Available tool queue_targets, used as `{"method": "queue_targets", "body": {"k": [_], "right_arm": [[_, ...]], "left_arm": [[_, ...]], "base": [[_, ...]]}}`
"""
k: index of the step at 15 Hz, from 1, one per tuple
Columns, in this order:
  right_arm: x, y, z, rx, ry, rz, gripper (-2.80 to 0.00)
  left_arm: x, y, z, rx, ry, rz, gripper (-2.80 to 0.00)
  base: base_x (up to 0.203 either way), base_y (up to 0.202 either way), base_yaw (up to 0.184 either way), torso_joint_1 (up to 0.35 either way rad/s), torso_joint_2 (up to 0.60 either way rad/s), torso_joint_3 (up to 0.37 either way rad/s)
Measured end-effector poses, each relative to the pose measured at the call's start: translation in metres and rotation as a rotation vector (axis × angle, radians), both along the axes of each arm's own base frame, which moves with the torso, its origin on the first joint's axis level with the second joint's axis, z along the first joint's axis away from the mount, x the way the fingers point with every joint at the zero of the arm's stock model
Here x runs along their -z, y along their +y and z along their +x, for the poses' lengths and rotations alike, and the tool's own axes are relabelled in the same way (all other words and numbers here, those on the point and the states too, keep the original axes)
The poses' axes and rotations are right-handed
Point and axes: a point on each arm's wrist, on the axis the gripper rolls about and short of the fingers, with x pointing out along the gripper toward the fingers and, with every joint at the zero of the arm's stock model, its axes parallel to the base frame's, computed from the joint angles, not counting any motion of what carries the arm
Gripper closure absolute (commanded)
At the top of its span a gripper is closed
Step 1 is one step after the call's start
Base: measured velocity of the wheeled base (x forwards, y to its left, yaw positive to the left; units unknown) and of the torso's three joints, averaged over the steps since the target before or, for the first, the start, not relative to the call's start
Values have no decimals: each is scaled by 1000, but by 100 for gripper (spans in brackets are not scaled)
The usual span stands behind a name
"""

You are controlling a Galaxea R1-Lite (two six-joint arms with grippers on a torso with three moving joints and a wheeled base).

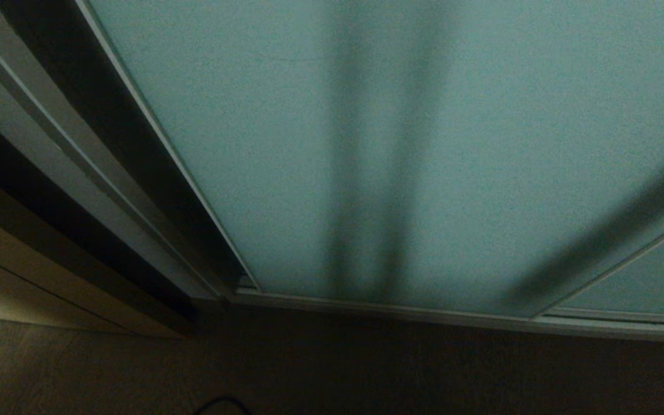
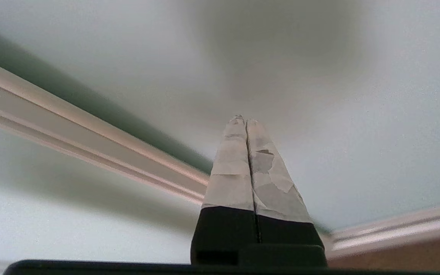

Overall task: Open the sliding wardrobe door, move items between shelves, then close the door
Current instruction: Close the door

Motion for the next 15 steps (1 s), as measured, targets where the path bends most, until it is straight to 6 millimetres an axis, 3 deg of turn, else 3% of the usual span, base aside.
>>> {"method": "queue_targets", "body": {"k": [6, 15], "right_arm": [[-47, 37, -31, 125, -90, -138, 0], [-119, 127, -78, 341, -290, -423, 0]], "left_arm": [[0, 0, 0, 0, 0, 0, 0], [0, 0, 0, 0, 0, 0, 0]], "base": [[0, 0, 0, 0, 0, 0], [0, 0, 0, 0, 0, 0]]}}
